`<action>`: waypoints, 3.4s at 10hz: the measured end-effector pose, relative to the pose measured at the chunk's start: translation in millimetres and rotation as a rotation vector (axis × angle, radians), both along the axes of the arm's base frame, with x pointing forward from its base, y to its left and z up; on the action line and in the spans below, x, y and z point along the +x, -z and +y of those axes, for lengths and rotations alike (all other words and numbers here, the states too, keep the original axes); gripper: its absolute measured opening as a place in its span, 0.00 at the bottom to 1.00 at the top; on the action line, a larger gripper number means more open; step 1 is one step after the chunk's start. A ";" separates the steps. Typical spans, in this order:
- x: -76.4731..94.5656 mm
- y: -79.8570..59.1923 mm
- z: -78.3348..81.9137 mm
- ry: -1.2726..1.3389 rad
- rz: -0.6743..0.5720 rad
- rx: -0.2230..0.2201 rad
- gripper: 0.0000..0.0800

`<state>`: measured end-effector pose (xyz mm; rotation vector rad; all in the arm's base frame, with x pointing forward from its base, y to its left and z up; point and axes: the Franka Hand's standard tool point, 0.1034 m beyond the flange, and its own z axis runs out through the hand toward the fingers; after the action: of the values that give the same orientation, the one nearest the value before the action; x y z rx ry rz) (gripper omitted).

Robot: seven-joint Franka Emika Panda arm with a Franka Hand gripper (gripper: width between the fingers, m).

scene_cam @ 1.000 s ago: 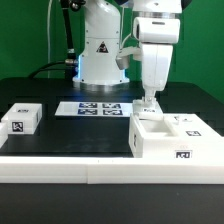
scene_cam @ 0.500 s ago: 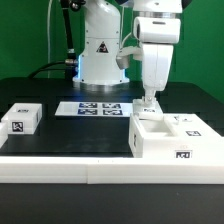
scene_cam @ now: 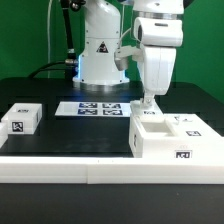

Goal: Assemble cabinet

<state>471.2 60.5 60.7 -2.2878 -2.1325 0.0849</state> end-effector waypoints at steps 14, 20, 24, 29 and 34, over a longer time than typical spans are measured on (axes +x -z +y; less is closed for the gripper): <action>56.7 -2.0 3.8 -0.034 -0.049 0.019 0.09; 95.0 -1.7 2.6 -0.037 -0.053 0.021 0.09; 105.6 -1.4 2.4 -0.040 -0.056 0.022 0.09; 105.2 -0.9 2.3 -0.039 -0.055 0.022 0.49; 105.2 -0.8 2.3 -0.039 -0.055 0.022 0.99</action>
Offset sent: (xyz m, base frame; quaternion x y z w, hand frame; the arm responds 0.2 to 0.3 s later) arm 0.0000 0.0000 0.0000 0.0000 0.0000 0.0000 1.0000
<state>576.4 62.8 61.4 -2.2628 -2.1931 -0.0013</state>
